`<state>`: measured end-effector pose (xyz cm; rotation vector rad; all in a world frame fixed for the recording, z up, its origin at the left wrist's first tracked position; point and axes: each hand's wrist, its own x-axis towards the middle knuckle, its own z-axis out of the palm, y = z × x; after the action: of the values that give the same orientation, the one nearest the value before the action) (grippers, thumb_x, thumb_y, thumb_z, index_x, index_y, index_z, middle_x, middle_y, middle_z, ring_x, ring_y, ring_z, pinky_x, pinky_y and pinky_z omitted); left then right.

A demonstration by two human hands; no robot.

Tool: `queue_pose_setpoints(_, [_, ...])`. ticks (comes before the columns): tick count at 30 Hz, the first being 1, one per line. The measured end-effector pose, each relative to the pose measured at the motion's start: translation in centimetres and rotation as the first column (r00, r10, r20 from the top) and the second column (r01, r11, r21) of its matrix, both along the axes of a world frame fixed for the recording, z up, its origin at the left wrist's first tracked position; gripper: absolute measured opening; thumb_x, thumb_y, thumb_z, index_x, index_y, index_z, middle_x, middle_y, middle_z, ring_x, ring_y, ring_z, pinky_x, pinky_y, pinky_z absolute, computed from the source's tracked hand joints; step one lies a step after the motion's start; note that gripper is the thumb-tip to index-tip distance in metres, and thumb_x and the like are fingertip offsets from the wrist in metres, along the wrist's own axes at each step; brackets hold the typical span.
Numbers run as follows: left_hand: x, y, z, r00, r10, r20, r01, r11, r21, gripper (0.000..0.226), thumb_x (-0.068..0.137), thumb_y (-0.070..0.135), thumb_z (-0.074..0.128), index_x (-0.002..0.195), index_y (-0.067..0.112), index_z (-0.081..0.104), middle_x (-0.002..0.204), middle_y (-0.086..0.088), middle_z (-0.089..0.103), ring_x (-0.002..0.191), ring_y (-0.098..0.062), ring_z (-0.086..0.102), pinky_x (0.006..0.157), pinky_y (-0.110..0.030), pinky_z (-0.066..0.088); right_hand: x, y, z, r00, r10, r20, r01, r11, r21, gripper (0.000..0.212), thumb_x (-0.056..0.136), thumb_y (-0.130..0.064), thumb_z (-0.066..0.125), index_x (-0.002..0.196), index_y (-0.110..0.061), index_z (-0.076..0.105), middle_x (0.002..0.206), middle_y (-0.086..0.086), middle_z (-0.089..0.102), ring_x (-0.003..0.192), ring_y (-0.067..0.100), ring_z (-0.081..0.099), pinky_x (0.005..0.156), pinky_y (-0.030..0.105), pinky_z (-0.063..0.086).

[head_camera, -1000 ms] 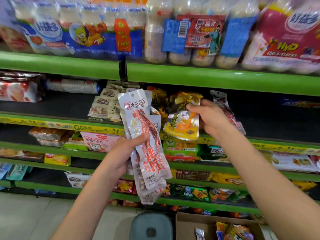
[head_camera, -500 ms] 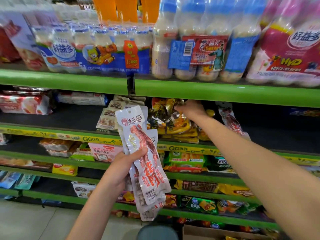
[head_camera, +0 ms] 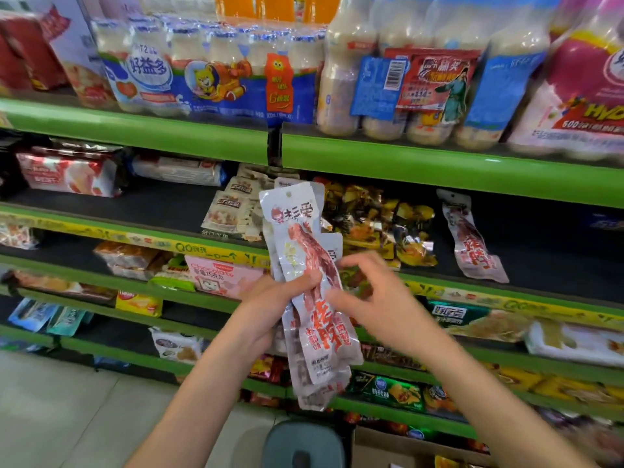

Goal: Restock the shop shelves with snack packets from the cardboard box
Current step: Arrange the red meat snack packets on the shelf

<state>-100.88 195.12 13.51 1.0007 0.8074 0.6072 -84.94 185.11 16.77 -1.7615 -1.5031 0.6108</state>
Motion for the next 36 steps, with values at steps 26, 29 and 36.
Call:
queue_pose_setpoints(26, [2.4, -2.5, -0.6, 0.988, -0.139, -0.065, 0.141, 0.99, 0.023, 0.042, 0.069, 0.04, 0.078, 0.106, 0.021, 0.077, 0.102, -0.005, 0.079, 0.089, -0.02, 0.077, 0.061, -0.025, 0.059, 2.5, -7.0, -5.8, 0.27, -0.314, -0.91, 0.33, 0.918, -0.219, 0.02, 0.098, -0.022, 0.057, 0.112, -0.024, 0.072, 0.109, 0.009, 0.076, 0.092, 0.02, 0.075, 0.079, 0.036, 0.055])
queue_pose_setpoints(29, [2.6, -2.7, -0.8, 0.988, -0.145, -0.052, 0.146, 0.989, 0.012, 0.03, 0.068, 0.038, 0.079, 0.095, 0.026, 0.081, 0.101, -0.004, 0.079, 0.088, -0.019, 0.077, 0.06, -0.024, 0.059, 2.1, -7.1, -5.9, 0.279, -0.335, -0.9, 0.344, 0.91, -0.232, 0.023, 0.1, -0.023, 0.056, 0.12, -0.025, 0.067, 0.112, 0.007, 0.076, 0.1, 0.021, 0.073, 0.088, 0.04, 0.054])
queue_pose_setpoints(36, [2.8, -2.9, -1.2, 0.985, -0.162, -0.058, 0.163, 0.987, 0.011, 0.032, 0.068, 0.038, 0.081, 0.096, 0.025, 0.081, 0.104, -0.005, 0.078, 0.092, -0.021, 0.076, 0.065, -0.025, 0.06, 1.8, -7.2, -5.6, 0.273, -0.341, -0.899, 0.347, 0.907, -0.238, 0.029, 0.099, -0.027, 0.057, 0.126, -0.022, 0.065, 0.115, 0.008, 0.075, 0.106, 0.024, 0.072, 0.095, 0.043, 0.053])
